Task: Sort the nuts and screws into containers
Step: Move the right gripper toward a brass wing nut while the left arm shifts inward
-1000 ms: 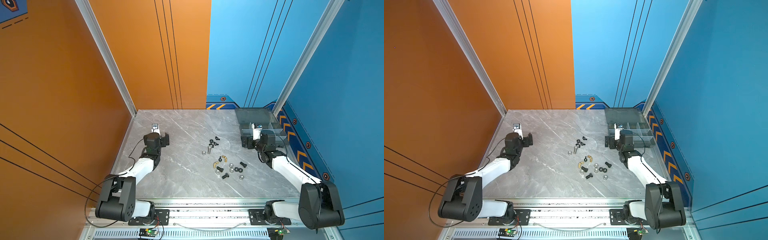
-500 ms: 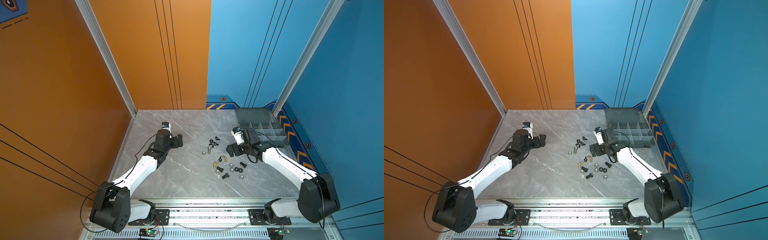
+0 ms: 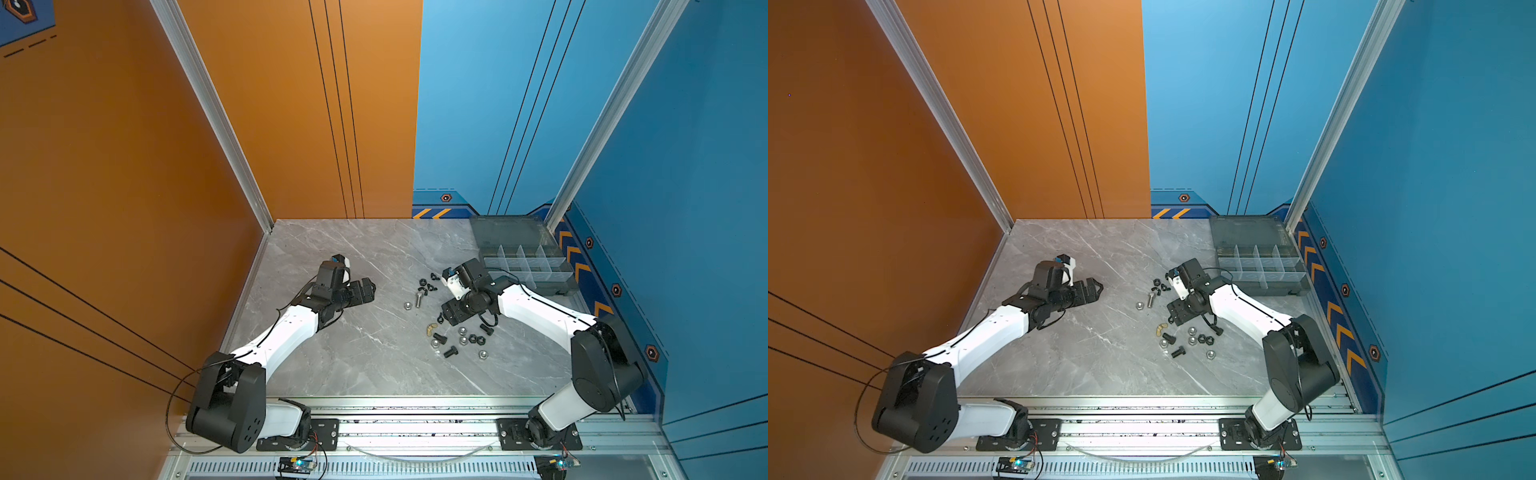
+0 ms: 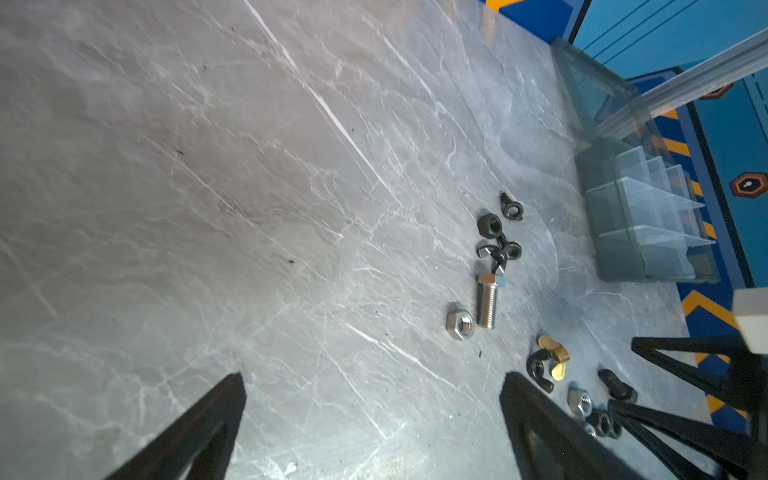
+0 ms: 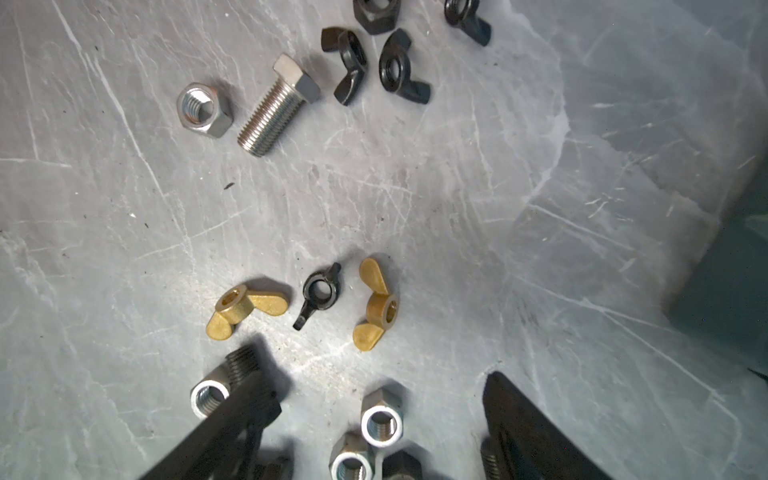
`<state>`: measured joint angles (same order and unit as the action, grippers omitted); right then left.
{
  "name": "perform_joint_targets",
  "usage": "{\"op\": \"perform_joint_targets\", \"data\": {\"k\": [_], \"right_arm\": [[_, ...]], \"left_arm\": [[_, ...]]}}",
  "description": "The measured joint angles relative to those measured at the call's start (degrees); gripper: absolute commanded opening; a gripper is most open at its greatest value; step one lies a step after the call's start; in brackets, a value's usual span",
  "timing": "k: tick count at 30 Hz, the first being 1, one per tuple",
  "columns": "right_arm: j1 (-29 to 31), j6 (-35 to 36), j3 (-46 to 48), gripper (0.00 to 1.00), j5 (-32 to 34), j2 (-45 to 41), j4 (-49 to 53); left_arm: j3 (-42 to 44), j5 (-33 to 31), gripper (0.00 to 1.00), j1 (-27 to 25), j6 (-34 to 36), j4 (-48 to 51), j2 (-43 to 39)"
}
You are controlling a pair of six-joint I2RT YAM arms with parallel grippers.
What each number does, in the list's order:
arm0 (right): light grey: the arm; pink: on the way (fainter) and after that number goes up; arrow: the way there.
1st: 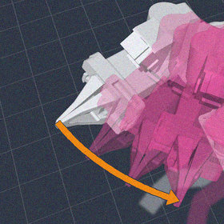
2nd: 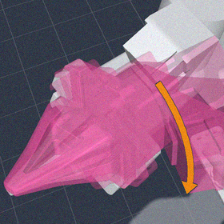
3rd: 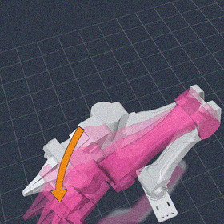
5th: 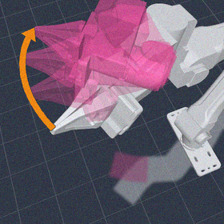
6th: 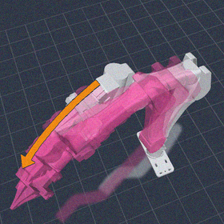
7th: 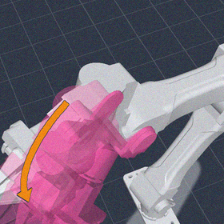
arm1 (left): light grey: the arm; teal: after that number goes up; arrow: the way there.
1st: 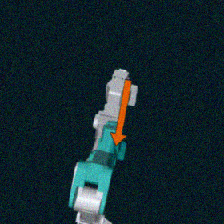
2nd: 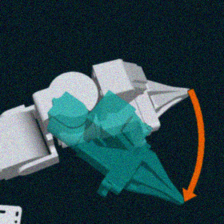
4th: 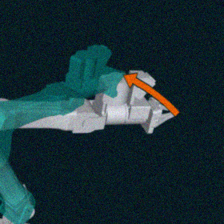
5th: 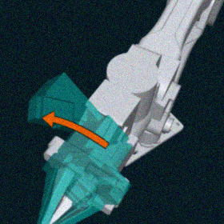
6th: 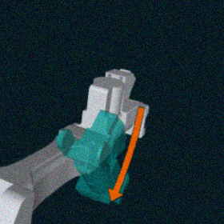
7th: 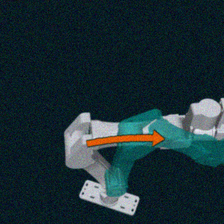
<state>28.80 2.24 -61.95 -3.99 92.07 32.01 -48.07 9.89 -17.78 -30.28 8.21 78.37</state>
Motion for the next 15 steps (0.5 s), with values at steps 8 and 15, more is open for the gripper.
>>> {"op": "perform_joint_targets", "data": {"k": [8, 15], "right_arm": [[1.42, 1.07, -3.04, 0.65, 2.45, 3.96, 2.51], [2.01, 0.96, -5.03, 0.54, 3.69, 7.28, 4.04]], "left_arm": [[-2.12, 4.66, 0.98, -1.05, -1.33, 2.78, 2.14], [-2.12, 9.81, 0.98, -1.05, -3.69, 0.22, 4.46]]}}
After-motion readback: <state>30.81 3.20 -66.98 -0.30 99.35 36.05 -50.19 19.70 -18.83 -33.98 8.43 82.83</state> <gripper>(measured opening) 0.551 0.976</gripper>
